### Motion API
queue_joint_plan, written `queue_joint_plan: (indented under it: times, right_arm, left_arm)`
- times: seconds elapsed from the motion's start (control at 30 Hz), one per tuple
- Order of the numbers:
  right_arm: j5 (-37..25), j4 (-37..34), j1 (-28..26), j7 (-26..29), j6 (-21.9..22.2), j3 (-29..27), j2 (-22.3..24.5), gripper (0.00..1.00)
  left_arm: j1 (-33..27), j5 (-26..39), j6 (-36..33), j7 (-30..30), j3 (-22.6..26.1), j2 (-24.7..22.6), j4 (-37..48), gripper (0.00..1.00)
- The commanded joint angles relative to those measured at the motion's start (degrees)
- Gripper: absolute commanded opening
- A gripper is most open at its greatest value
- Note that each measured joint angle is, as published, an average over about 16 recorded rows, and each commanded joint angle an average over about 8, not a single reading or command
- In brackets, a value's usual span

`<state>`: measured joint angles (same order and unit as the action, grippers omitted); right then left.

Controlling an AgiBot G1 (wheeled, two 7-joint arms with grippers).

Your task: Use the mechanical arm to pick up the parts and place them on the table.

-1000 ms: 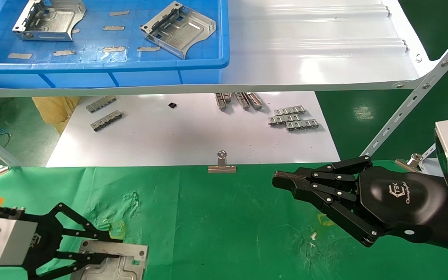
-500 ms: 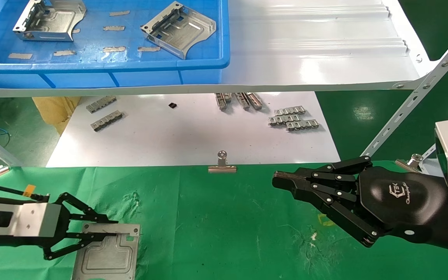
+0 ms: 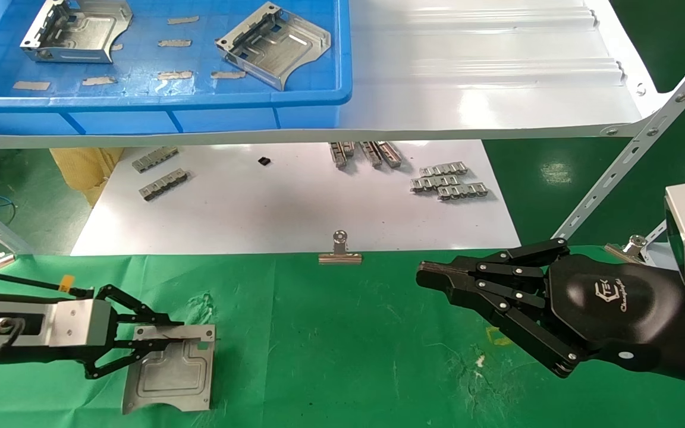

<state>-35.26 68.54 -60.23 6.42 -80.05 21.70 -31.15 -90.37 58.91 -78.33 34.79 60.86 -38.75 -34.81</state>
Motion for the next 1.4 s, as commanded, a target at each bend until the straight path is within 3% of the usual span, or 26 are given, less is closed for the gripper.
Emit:
queue_joint_plan:
  times: [0.03, 0.13, 0.23, 0.67, 0.97, 1.0, 1.23, 1.27, 1.4]
  right_arm:
    - [0.00, 0.00, 0.00, 0.00, 0.00, 0.00, 0.00, 0.00]
    - [0.00, 0.00, 0.00, 0.00, 0.00, 0.00, 0.00, 0.00]
    - [0.00, 0.00, 0.00, 0.00, 0.00, 0.00, 0.00, 0.00]
    - [0.00, 0.00, 0.00, 0.00, 0.00, 0.00, 0.00, 0.00]
    - [0.00, 0.00, 0.00, 0.00, 0.00, 0.00, 0.00, 0.00]
    - [0.00, 0.00, 0.00, 0.00, 0.00, 0.00, 0.00, 0.07]
    - [0.00, 0.00, 0.00, 0.00, 0.00, 0.00, 0.00, 0.95]
    - [0.00, 0.00, 0.00, 0.00, 0.00, 0.00, 0.00, 1.00]
    - [0.00, 0.00, 0.00, 0.00, 0.00, 0.00, 0.00, 1.00]
  left_arm:
    - [0.26, 0.14, 0.54, 0.66, 0.01, -0.38, 0.53, 0.52]
    - [0.40, 0.32, 1.18, 1.55, 0.00, -1.00, 1.53, 0.86]
    - [0.45, 0.36, 1.57, 2.25, -0.05, -1.53, 2.43, 0.99]
    - [-0.76, -0.85, -0.93, 3.85, -0.80, -1.48, 3.99, 1.00]
    - [-2.94, -5.86, -9.53, -2.11, -2.27, 1.12, 1.26, 1.00]
    - [-2.97, -6.31, -10.02, -2.82, -2.49, 1.26, 0.94, 1.00]
    - [-0.75, -7.82, -10.75, -7.14, -5.83, 1.62, -2.22, 1.00]
    - [-0.23, -7.98, -10.69, -7.81, -6.52, 1.66, -2.86, 1.00]
    - [1.91, -8.65, -10.44, -10.59, -9.34, 1.81, -5.51, 1.00]
